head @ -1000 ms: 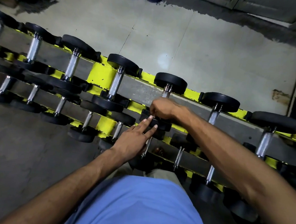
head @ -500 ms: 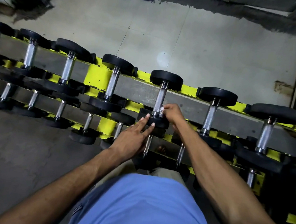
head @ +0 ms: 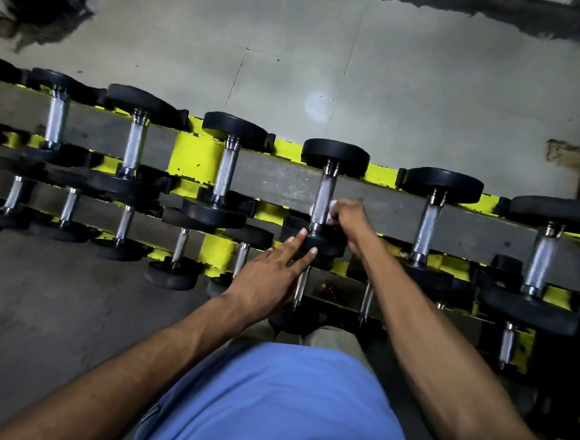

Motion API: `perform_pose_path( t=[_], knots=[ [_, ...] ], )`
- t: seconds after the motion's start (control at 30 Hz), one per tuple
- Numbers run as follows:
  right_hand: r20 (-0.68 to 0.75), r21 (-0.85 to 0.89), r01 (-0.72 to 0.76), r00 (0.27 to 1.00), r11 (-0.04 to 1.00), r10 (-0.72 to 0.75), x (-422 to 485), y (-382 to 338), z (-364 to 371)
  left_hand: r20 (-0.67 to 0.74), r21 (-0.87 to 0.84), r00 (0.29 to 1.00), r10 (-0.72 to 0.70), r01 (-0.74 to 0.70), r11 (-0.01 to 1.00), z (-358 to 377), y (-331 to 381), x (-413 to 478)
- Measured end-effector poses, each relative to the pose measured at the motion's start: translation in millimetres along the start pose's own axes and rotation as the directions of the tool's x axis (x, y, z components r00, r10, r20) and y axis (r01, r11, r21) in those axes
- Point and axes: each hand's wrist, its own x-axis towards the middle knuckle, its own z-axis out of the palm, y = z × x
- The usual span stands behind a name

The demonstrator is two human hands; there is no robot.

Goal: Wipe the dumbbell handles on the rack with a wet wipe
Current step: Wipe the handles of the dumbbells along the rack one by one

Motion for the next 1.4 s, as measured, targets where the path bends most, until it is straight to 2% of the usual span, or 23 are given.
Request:
perform_pose_path(
  t=[0.07, 0.1, 0.17, 0.27, 0.33, 0.4, 0.5, 0.57, 0.63, 0.67, 0.77, 0.83, 0.9, 0.93, 0.97, 1.0, 1.07, 1.1, 1.17, 1.27, 1.3, 1.4],
  knots=[
    [-0.023, -0.176, 0.06, 0.998, 0.983, -0.065, -12, 18, -2, 0.014, 0.015, 1.0, 0.012, -0.012, 1.0, -3, -1, 0],
    [-0.044, -0.179, 0.071, 0.996, 0.981, -0.08, -12, 20, -2, 0.015, 0.018, 1.0, 0.015, -0.015, 1.0, -5, -1, 0],
    [-0.171, -0.143, 0.085, 0.979, 0.986, -0.109, -2, 8, -1, 0.007, 0.022, 1.0, 0.026, -0.026, 0.999, -8, -3, 2],
    [-0.36, -0.143, 0.198, 0.902, 0.97, -0.237, 9, -26, 5, 0.017, 0.022, 0.999, 0.051, -0.051, 0.998, -9, -6, 3],
    [-0.415, -0.318, 0.271, 0.822, 0.909, -0.39, 0, -32, 11, 0.023, 0.015, 0.998, 0.054, -0.054, 0.998, -9, -8, 2],
    [-0.36, -0.548, 0.307, 0.753, 0.778, -0.551, -20, -20, 16, 0.028, 0.015, 0.998, 0.054, -0.055, 0.998, -11, -8, 1],
    [-0.134, -0.765, 0.379, 0.697, 0.521, -0.704, -45, 2, 13, 0.027, 0.012, 0.999, 0.043, -0.044, 0.999, -18, -5, 0],
    [0.053, -0.863, 0.417, 0.634, 0.283, -0.772, -43, -3, 6, 0.024, 0.01, 0.999, 0.035, -0.035, 0.999, -20, -3, -1],
    [0.247, -0.911, 0.412, 0.579, 0.017, -0.777, -30, -20, 3, 0.012, 0.008, 0.999, 0.037, -0.037, 0.999, -17, -5, 1],
    [0.294, -0.926, 0.371, 0.578, -0.076, -0.761, -22, -30, 2, 0.007, 0.005, 0.999, 0.043, -0.043, 0.999, -14, -7, 2],
    [0.336, -0.941, 0.269, 0.65, -0.208, -0.681, -12, -55, 0, 0.0, -0.004, 0.998, 0.06, -0.06, 0.998, -8, -11, 5],
    [0.503, -0.863, 0.39, 0.722, -0.322, -0.476, -16, -56, 5, 0.008, -0.014, 0.998, 0.06, -0.06, 0.998, -7, -11, 5],
    [0.646, -0.747, 0.552, 0.733, -0.37, -0.211, -23, -59, 13, 0.008, -0.032, 0.998, 0.056, -0.055, 0.998, -8, -8, 3],
    [0.667, -0.713, 0.564, 0.729, -0.417, -0.153, -23, -68, 13, 0.005, -0.035, 0.998, 0.055, -0.055, 0.998, -9, -7, 3],
    [0.658, -0.71, 0.526, 0.732, -0.468, -0.175, -21, -79, 13, 0.003, -0.036, 0.998, 0.056, -0.056, 0.998, -10, -6, 3],
    [0.626, -0.737, 0.452, 0.737, -0.503, -0.256, -19, -90, 11, 0.002, -0.039, 0.998, 0.056, -0.056, 0.998, -10, -6, 3],
    [0.53, -0.815, 0.336, 0.761, -0.471, -0.373, -16, -98, 10, 0.004, -0.045, 0.998, 0.059, -0.059, 0.997, -8, -7, 3],
    [0.506, -0.823, 0.333, 0.799, -0.46, -0.326, -17, -95, 15, 0.0, -0.046, 0.998, 0.057, -0.057, 0.997, -6, -8, 3],
    [0.47, -0.788, 0.387, 0.88, -0.479, -0.063, -19, -85, 36, -0.005, -0.043, 0.998, 0.057, -0.057, 0.997, -5, -8, 3],
    [0.283, -0.75, 0.406, 0.91, -0.522, 0.302, -20, -88, 72, -0.01, -0.051, 0.998, 0.056, -0.057, 0.997, -9, -6, 3],
    [0.242, -0.74, 0.413, 0.9, -0.531, 0.362, -19, -96, 81, -0.012, -0.057, 0.998, 0.056, -0.056, 0.997, -10, -6, 3],
    [0.259, -0.769, 0.43, 0.886, -0.472, 0.385, -21, -100, 83, -0.008, -0.059, 0.998, 0.063, -0.063, 0.996, -8, -10, 2]
  ],
)
